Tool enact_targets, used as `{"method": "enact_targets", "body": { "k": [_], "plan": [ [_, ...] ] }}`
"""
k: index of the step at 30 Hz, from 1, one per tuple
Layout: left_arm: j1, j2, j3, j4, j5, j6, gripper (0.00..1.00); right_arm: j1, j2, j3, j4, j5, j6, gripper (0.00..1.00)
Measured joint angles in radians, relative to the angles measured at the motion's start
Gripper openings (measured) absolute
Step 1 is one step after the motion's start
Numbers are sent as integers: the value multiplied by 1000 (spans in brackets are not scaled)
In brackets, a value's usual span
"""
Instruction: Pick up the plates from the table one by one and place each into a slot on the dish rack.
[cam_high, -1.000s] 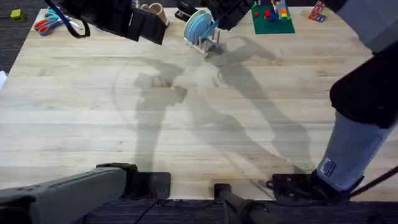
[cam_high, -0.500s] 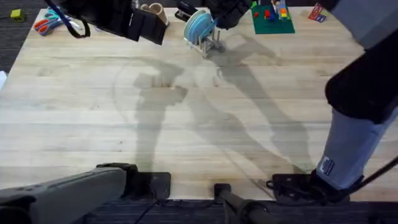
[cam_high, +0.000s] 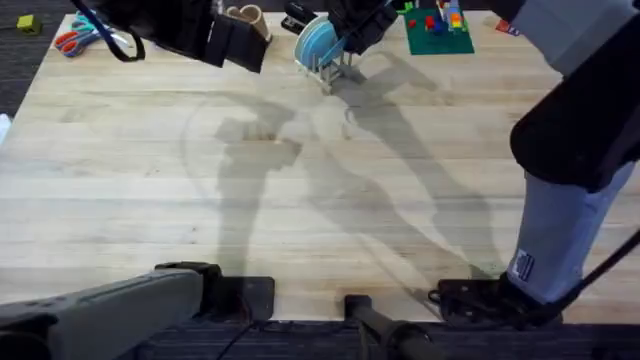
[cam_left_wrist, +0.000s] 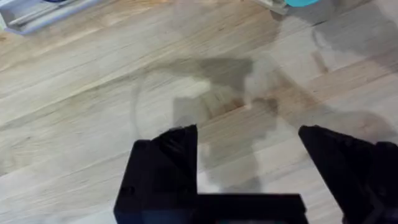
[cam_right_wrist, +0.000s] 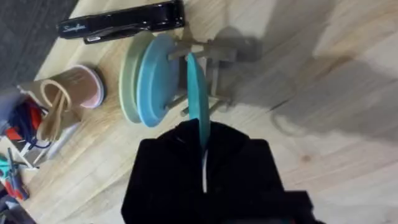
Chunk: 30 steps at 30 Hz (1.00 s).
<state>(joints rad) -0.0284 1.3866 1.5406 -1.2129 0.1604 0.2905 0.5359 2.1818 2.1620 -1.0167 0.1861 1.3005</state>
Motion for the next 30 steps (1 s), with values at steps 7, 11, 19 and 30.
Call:
{"method": "enact_targets", "body": {
  "k": [7,11,19,30],
  "plan": [
    [0,0,0,0,0,0,993,-8,0,0,-26,0,47,35],
    [0,0,0,0,0,0,993,-10,0,0,-28,0,60,35],
    [0,0,0,0,0,0,994,-10,0,0,-28,0,63,35],
    [0,0,0,-7,0,0,993,-11,0,0,-28,0,72,34]
  ]
}}
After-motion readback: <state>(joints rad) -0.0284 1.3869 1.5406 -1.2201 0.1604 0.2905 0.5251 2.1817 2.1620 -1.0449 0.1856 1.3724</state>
